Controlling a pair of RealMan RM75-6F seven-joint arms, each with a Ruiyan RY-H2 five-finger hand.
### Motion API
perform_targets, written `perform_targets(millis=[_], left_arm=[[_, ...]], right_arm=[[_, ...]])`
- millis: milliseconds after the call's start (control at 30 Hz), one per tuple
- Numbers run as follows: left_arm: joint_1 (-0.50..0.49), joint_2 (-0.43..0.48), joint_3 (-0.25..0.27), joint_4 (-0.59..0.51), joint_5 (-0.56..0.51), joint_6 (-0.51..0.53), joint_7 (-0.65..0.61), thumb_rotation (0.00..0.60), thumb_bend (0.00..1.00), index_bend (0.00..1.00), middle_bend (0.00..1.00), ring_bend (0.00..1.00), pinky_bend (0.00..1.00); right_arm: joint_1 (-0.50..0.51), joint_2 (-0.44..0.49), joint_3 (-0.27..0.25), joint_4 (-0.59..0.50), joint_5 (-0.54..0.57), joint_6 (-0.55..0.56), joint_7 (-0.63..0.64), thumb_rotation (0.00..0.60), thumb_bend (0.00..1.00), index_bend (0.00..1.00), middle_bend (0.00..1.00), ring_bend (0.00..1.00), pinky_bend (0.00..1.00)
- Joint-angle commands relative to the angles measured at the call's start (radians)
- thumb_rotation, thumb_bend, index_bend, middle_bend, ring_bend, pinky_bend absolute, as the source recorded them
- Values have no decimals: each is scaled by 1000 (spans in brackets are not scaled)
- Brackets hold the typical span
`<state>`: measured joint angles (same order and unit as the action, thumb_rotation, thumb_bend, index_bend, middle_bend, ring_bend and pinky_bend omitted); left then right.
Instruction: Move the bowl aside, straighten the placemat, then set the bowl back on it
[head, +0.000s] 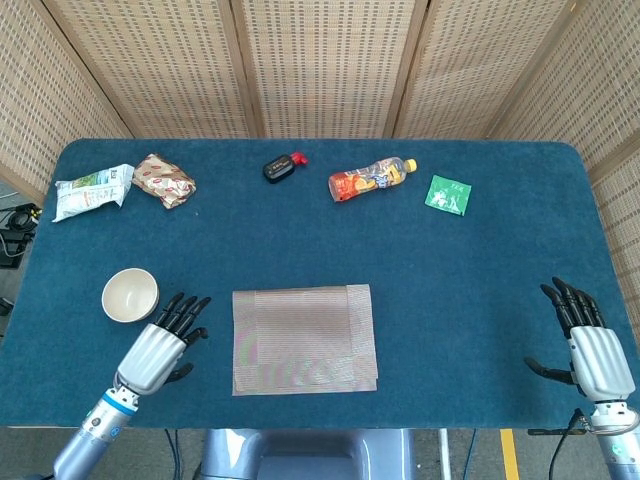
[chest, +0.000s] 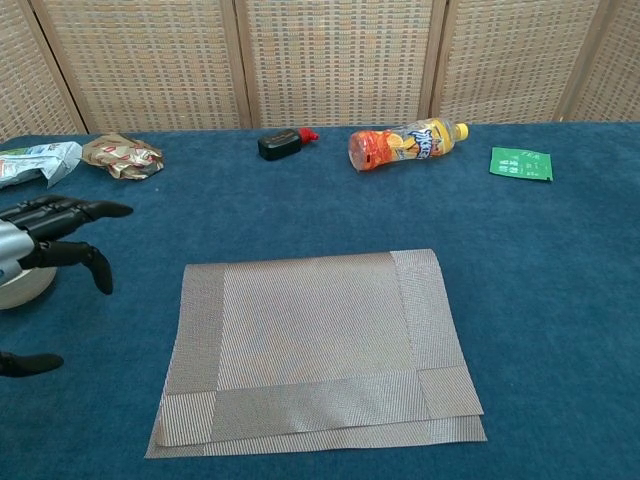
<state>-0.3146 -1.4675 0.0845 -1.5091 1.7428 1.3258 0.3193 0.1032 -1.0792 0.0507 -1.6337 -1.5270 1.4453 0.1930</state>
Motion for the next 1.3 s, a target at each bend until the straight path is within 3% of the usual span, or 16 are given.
perform_targets(millis=[33,133,300,567,967,1300], left_arm=[[-1,-49,23,1,9,-39,66,600,171,361,0,0,0],[1,-87,44,2,20,-65,111,600,178,365,0,0,0],[4,-138,76,14,50,-95,186,600,308,390,0,0,0],[13,-172,90,24,51,-113,223,600,309,395,0,0,0],[9,-167,70,47,20,-123,208,600,309,453,0,0,0],[-13,-218,39,67,-13,-166,227,600,309,488,0,0,0]], right_arm=[[0,0,0,0,-3,3,1,600,22,0,0,0,0],[-1,1,-1,-1,-4,4,2,600,21,0,0,0,0],[-2,4,-1,-2,-6,5,8,600,22,0,0,0,0],[-4,7,-3,-2,-14,12,17,600,22,0,0,0,0],[-3,7,-4,-3,-15,12,16,600,22,0,0,0,0],[-2,6,-2,-2,-12,10,15,600,22,0,0,0,0]])
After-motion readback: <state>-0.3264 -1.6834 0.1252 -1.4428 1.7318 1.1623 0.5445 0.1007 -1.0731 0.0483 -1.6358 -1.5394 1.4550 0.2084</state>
